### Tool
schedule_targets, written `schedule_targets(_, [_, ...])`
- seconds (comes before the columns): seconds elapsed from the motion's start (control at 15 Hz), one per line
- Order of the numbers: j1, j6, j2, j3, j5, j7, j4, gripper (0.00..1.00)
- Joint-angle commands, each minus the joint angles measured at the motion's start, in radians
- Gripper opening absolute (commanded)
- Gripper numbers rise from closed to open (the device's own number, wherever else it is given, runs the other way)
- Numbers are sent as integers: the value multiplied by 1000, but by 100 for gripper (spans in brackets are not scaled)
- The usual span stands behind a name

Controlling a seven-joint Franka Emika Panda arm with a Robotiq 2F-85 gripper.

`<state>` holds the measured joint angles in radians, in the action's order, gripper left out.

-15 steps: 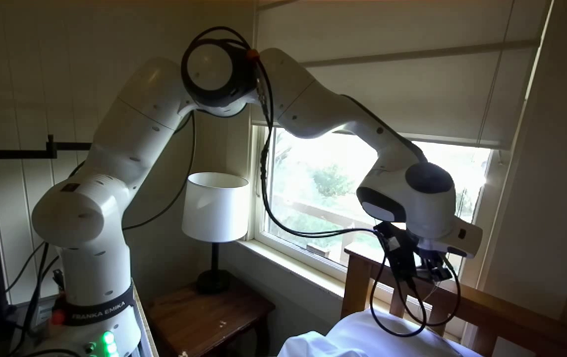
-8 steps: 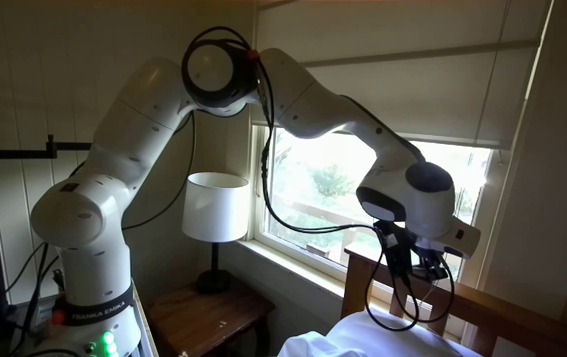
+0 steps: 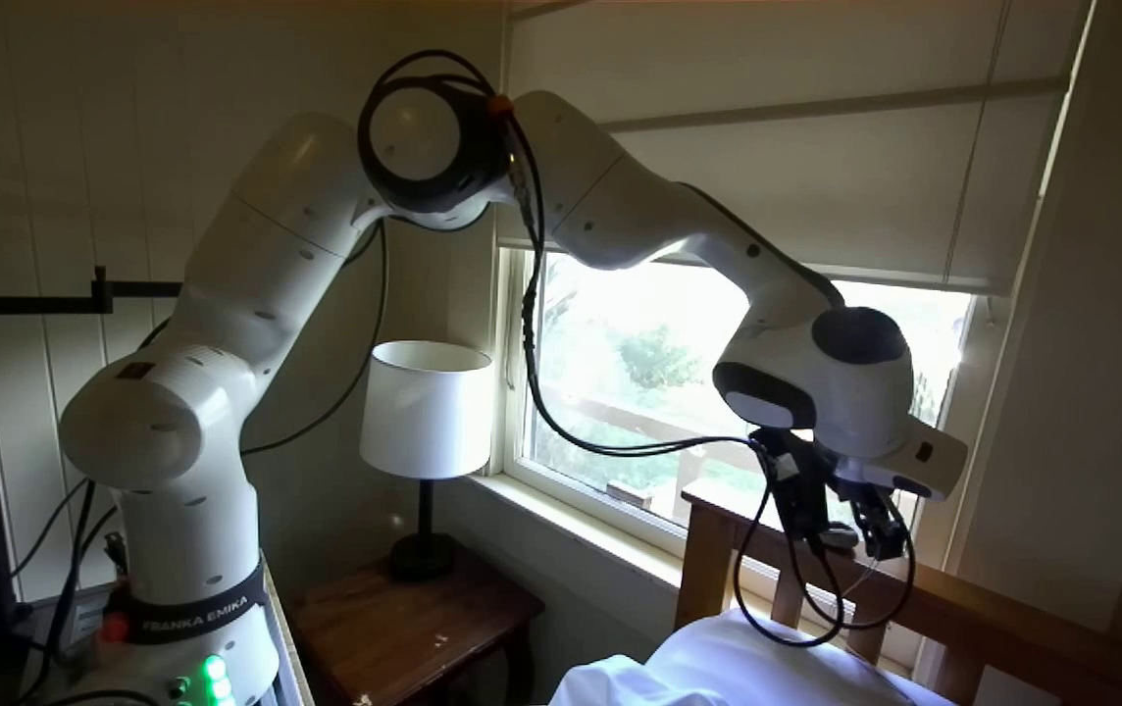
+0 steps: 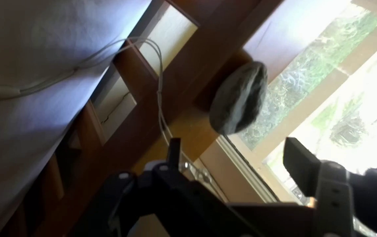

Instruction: Place the white object from the windowsill on the headboard.

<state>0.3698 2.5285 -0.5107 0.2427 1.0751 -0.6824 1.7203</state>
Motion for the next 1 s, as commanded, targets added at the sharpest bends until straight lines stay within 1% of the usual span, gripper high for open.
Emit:
schedule_targets(0.0, [41, -2, 9, -15, -55, 23, -69, 100])
schedule_targets(0.13, [61, -36, 30, -23, -94, -29, -84, 100])
schedule_targets(0.27, [87, -76, 63, -39, -125, -138, -82, 100])
schedule_targets(0.4, [115, -120, 92, -51, -122, -242, -89, 100])
schedule_targets(0.53, [147, -196, 125, -58, -87, -334, -91, 100])
schedule_targets(0.67, [184, -306, 149, -56, -40, -402, -100, 100])
schedule_targets(0.93, [240, -487, 187, -17, 53, -469, -108, 100])
